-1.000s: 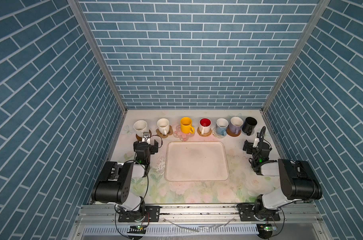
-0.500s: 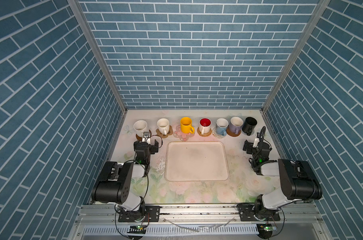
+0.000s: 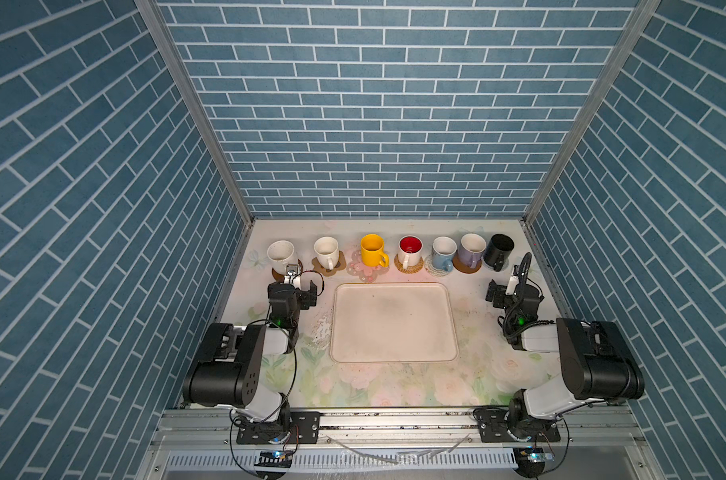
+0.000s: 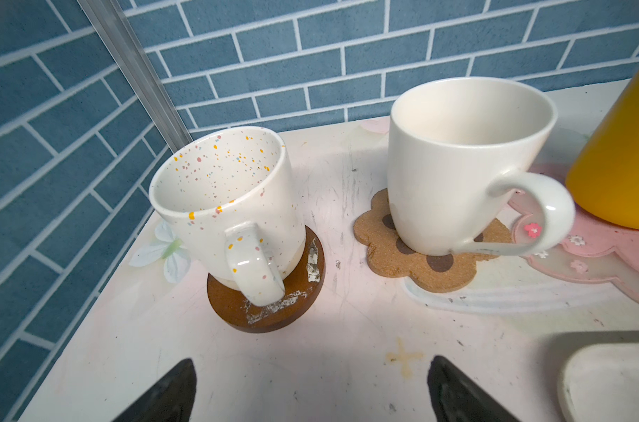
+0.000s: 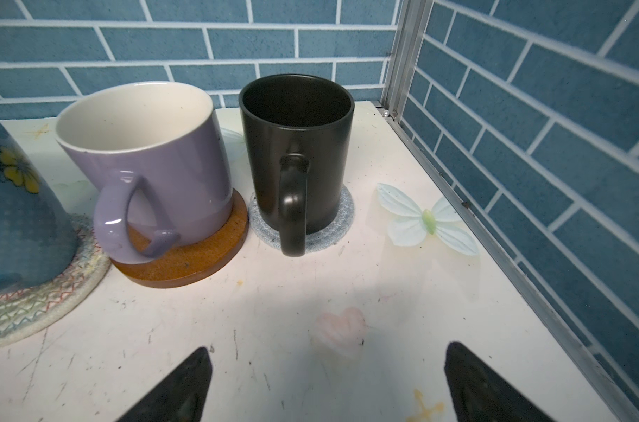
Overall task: Place cups on coasters
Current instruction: Reset both arms
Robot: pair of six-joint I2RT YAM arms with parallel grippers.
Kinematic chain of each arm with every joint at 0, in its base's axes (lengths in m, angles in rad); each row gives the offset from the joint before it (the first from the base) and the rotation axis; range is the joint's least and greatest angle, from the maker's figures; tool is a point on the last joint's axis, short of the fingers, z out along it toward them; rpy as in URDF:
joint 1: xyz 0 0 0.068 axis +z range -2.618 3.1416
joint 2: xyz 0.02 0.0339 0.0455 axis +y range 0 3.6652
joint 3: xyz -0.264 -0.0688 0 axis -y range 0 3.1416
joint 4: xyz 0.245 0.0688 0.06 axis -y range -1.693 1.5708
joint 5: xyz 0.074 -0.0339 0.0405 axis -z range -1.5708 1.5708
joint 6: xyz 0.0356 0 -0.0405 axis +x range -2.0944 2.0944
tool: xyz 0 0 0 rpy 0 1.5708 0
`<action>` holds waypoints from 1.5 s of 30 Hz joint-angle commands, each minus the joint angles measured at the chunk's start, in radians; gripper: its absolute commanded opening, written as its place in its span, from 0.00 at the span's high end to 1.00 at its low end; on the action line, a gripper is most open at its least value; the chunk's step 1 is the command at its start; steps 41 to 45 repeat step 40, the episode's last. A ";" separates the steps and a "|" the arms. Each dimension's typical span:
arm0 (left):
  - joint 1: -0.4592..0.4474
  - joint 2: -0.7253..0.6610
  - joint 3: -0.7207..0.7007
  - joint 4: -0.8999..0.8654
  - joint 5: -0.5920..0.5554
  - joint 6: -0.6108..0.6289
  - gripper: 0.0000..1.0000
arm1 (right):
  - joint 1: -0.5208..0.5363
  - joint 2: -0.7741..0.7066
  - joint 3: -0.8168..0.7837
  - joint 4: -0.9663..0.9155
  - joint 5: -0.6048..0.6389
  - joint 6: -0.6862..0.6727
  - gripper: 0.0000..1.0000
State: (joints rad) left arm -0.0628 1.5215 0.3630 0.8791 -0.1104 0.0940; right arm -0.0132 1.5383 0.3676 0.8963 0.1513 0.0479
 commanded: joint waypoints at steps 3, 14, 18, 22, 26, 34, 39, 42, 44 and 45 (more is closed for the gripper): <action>0.009 0.006 0.027 -0.025 0.017 -0.007 0.01 | 0.004 0.002 0.009 0.003 -0.009 0.000 0.01; 0.011 0.004 0.025 -0.022 0.022 -0.008 0.01 | 0.004 0.002 0.010 0.001 -0.014 0.001 0.01; 0.014 0.001 0.019 -0.013 0.020 -0.008 0.01 | 0.004 0.002 0.009 0.001 -0.015 0.003 0.01; 0.013 -0.007 -0.129 0.247 -0.114 -0.060 0.01 | -0.003 0.001 -0.124 0.259 -0.027 0.013 0.01; 0.050 0.045 -0.218 0.474 -0.115 -0.111 0.01 | -0.007 -0.001 -0.107 0.217 -0.033 0.008 0.01; 0.038 0.003 0.028 -0.030 0.092 -0.014 0.01 | -0.010 -0.001 0.012 -0.009 -0.117 -0.020 0.01; 0.038 0.003 0.031 -0.035 0.094 -0.015 0.01 | -0.022 0.004 0.028 -0.038 -0.144 -0.008 0.01; 0.038 0.005 0.031 -0.033 0.095 -0.014 0.01 | -0.022 -0.001 0.019 -0.027 -0.133 -0.009 0.01; 0.038 0.005 0.031 -0.033 0.095 -0.014 0.01 | -0.022 -0.001 0.019 -0.027 -0.133 -0.009 0.01; 0.038 0.005 0.031 -0.033 0.095 -0.014 0.01 | -0.022 -0.001 0.019 -0.027 -0.133 -0.009 0.01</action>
